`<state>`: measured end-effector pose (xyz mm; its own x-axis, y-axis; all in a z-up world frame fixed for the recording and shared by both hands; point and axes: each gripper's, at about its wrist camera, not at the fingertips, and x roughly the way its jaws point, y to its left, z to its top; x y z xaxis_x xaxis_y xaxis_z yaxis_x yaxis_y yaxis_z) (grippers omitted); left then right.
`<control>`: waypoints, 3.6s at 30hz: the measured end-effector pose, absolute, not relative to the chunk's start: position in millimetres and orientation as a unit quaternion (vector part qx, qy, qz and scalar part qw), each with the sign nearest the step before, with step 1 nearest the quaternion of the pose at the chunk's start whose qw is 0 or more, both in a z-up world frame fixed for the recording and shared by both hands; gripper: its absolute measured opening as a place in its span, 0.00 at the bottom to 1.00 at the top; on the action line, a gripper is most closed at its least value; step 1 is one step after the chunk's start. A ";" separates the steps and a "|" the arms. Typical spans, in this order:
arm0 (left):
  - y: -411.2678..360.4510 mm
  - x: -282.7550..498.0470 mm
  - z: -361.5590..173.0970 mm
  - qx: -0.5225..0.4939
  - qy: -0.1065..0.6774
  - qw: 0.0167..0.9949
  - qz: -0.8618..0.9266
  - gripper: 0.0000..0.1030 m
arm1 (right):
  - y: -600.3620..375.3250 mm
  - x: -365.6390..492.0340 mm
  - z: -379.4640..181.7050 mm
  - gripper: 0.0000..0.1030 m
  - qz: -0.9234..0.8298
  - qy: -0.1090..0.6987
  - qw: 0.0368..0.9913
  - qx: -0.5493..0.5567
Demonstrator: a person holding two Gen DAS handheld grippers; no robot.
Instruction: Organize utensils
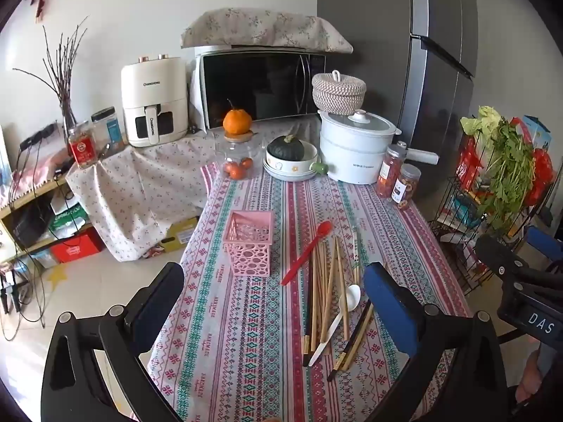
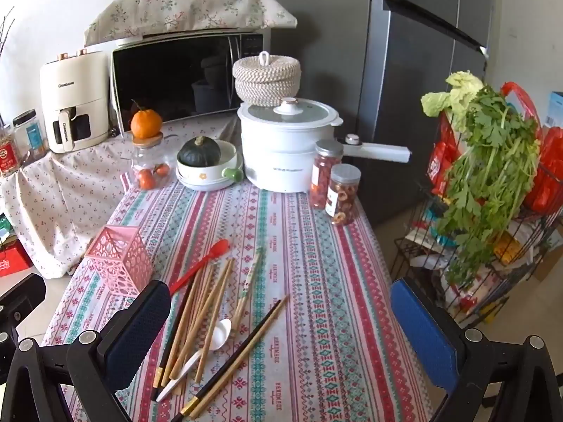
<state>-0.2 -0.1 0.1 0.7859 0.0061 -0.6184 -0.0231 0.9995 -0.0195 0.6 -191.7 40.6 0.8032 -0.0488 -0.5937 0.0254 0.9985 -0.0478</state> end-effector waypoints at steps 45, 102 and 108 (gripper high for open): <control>1.7 -1.0 -0.9 -0.013 0.326 0.945 0.003 1.00 | -194.9 8.8 37.8 1.00 -0.023 0.315 0.949 -0.002; -7.5 21.5 -15.2 0.007 0.329 0.944 -0.004 1.00 | -207.3 39.7 19.2 1.00 -0.025 0.353 0.935 0.020; -24.2 77.9 -46.6 0.029 0.400 0.913 -0.072 1.00 | -233.8 95.5 -22.7 1.00 -0.019 0.443 0.895 0.054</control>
